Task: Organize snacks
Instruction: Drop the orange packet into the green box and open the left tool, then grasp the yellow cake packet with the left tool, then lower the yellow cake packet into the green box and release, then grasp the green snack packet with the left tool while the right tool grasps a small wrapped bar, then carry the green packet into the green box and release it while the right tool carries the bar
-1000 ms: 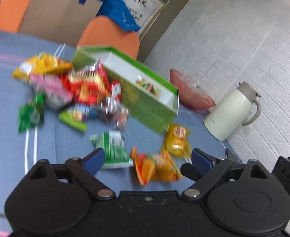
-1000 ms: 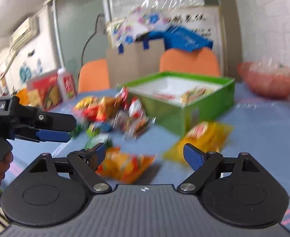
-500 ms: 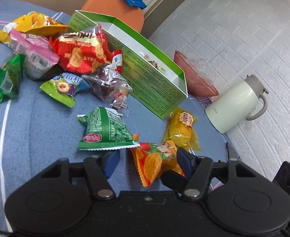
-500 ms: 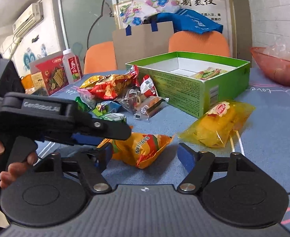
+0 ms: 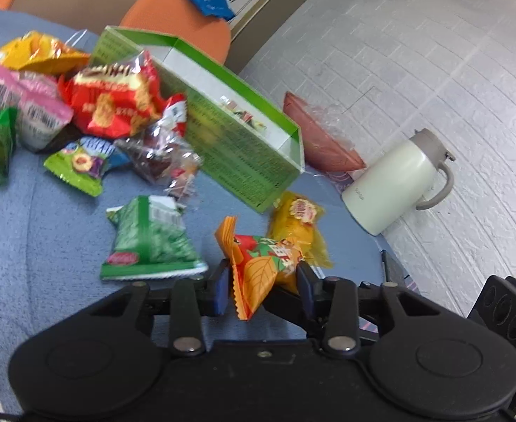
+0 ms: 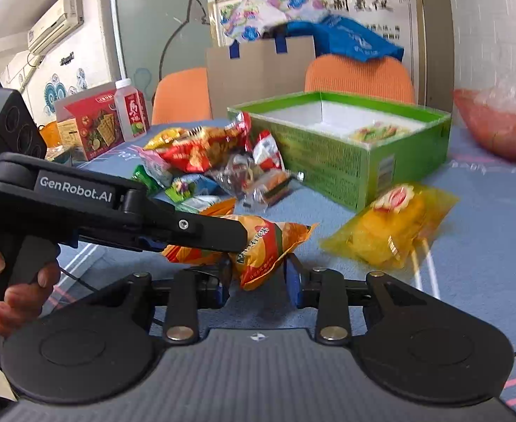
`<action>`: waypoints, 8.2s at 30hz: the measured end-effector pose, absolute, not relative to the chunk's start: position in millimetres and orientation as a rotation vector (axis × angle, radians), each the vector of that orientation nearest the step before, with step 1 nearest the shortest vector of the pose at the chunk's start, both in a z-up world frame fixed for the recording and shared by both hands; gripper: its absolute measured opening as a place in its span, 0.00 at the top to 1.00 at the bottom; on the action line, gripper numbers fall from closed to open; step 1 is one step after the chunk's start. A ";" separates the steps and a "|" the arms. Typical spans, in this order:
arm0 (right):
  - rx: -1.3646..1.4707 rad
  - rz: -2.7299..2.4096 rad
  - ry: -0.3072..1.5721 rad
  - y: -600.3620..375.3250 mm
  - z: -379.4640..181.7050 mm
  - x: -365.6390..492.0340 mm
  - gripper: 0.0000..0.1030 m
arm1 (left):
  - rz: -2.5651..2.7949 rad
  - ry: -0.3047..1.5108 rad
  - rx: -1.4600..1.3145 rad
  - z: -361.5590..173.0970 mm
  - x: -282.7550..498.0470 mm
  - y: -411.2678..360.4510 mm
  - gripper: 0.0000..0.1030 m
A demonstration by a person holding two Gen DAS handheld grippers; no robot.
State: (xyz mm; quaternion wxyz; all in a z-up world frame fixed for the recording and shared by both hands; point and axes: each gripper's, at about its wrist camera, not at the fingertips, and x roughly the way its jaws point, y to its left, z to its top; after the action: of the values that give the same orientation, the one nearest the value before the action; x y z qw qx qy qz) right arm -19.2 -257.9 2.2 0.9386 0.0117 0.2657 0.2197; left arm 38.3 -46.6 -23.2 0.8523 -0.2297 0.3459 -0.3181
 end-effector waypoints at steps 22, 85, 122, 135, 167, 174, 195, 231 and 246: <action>0.045 0.305 0.349 -290.5 45.8 66.9 0.45 | -0.736 0.611 -0.373 41.9 146.3 -100.3 0.39; 0.192 0.188 0.549 -307.4 -18.9 30.1 0.16 | -0.814 0.860 -0.299 -36.2 134.0 -152.3 0.24; 0.008 0.316 0.302 -256.2 51.5 108.7 0.36 | -0.716 0.607 -0.363 48.2 189.9 -85.7 0.27; -0.186 0.236 0.340 -237.9 19.8 130.3 0.00 | -0.575 0.615 -0.282 25.8 206.5 -85.1 0.00; -0.039 0.254 0.506 -270.0 1.3 -6.4 0.00 | -0.467 0.694 -0.185 -22.5 54.4 -39.7 0.10; 0.012 0.329 0.514 -256.9 10.5 25.1 0.00 | -0.453 0.702 -0.156 -26.7 48.7 -34.2 0.14; -0.061 0.362 0.625 -233.4 -8.4 55.0 0.50 | -0.437 0.699 -0.224 -26.7 29.4 -17.0 0.10; -0.072 0.241 0.355 -272.5 40.5 124.5 0.67 | -0.490 0.570 -0.498 31.3 203.1 -83.7 0.14; -0.070 0.213 0.182 -283.2 68.2 51.6 0.00 | -0.405 0.435 -0.517 63.3 111.2 -19.1 0.00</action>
State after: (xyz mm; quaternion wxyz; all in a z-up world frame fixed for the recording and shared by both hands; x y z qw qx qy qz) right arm 51.6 -283.2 68.2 0.9896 -0.0349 0.0907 0.1063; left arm 111.2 -19.1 63.3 0.9234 -0.2521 0.2120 -0.1972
